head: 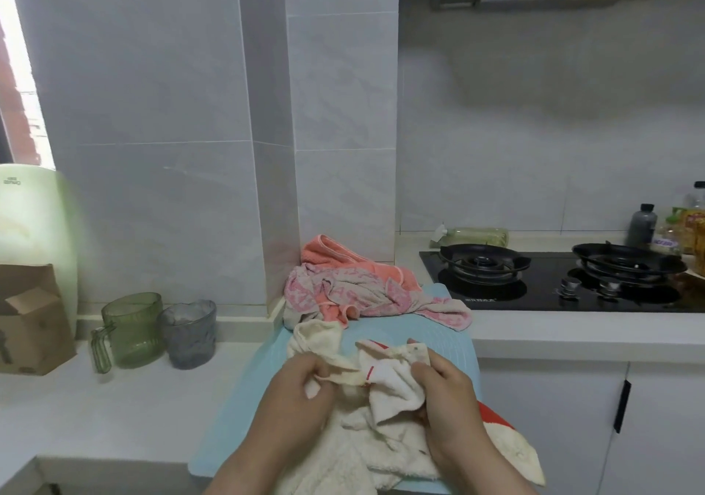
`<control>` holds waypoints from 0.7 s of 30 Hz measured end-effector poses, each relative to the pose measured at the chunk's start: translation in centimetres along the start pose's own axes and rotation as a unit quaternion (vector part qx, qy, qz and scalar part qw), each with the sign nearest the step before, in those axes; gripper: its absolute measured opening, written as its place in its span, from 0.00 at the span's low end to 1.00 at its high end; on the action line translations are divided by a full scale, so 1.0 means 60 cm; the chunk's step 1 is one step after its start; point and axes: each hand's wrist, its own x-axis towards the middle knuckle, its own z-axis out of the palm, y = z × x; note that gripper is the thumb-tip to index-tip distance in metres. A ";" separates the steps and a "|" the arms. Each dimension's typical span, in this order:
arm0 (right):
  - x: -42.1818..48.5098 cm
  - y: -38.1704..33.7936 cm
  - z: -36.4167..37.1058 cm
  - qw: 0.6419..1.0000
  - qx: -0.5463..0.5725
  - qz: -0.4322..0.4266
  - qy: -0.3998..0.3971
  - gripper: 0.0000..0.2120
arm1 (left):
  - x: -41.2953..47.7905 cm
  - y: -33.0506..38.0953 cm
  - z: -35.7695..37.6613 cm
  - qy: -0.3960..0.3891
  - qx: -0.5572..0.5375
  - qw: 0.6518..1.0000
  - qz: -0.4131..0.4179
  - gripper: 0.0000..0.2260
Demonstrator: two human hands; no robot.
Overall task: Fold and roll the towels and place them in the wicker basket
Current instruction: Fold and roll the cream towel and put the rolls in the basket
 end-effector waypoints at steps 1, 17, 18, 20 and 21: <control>0.001 0.000 -0.001 1.000 0.010 0.011 -0.005 0.15 | 0.002 -0.004 0.002 0.011 0.013 1.000 0.008 0.09; -0.007 -0.004 0.032 0.996 -0.004 -0.053 -0.068 0.13 | -0.008 0.010 0.041 0.080 -0.214 0.972 -0.052 0.16; -0.006 -0.002 0.038 0.994 -0.020 -0.065 -0.080 0.13 | -0.009 0.009 0.041 0.079 -0.217 0.972 -0.052 0.14; -0.005 0.009 0.044 0.987 -0.057 -0.102 -0.108 0.16 | -0.009 0.008 0.038 0.086 -0.228 0.969 -0.048 0.11; -0.005 0.014 0.045 0.982 -0.083 -0.123 -0.120 0.16 | -0.009 0.008 0.036 0.091 -0.229 0.968 -0.045 0.09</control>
